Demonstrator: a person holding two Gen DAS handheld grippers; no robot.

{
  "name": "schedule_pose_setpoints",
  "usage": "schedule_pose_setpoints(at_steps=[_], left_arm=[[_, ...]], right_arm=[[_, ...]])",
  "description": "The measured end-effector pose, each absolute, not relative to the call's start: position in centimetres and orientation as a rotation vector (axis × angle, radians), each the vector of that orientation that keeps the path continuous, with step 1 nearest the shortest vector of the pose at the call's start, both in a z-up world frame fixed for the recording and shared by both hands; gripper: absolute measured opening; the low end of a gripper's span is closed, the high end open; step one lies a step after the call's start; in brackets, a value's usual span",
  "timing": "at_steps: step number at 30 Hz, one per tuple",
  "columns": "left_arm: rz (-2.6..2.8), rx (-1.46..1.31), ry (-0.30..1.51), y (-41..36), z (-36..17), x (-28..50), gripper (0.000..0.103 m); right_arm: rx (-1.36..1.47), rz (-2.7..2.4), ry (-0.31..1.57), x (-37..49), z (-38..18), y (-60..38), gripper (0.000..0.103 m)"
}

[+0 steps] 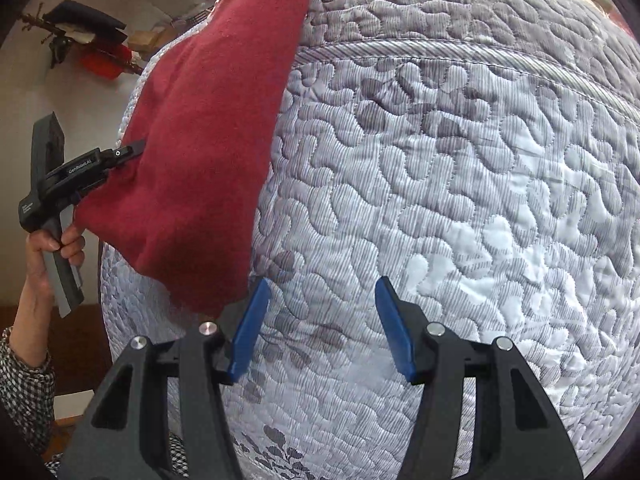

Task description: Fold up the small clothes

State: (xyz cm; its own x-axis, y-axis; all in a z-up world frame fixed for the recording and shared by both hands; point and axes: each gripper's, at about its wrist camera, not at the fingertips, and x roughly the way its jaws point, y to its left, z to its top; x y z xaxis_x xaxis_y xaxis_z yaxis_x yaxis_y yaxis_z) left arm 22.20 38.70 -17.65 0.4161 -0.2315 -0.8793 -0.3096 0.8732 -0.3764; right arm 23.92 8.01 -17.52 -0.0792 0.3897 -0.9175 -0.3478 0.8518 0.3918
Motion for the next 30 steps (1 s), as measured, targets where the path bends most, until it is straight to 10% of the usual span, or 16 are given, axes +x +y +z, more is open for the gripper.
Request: schedule_pose_setpoints(at_steps=[6,12,14,16,18,30], left_arm=[[0.016,-0.537,1.168,38.9,-14.6,19.4,0.063],[-0.007,-0.554,1.218,37.9,-14.7,15.8,0.067],[-0.005,-0.6,1.221,37.9,-15.3,15.1,0.064],[-0.012,-0.659,1.219,38.2,-16.0,14.5,0.027],[-0.011,-0.704,1.215,38.5,-16.5,14.2,0.012],[0.11,-0.637,1.213,39.8,-19.4,12.9,0.014]], right_arm=[[0.038,0.651,1.518,23.0,-17.1,9.7,0.056],[0.023,0.679,1.516,21.9,-17.0,12.6,0.057],[0.015,0.681,1.516,21.9,-16.8,12.9,0.057],[0.01,0.68,1.516,21.7,-16.7,13.2,0.057],[0.007,0.677,1.515,21.3,-16.6,13.0,0.057],[0.086,0.697,1.566,19.8,-18.7,13.7,0.059]])
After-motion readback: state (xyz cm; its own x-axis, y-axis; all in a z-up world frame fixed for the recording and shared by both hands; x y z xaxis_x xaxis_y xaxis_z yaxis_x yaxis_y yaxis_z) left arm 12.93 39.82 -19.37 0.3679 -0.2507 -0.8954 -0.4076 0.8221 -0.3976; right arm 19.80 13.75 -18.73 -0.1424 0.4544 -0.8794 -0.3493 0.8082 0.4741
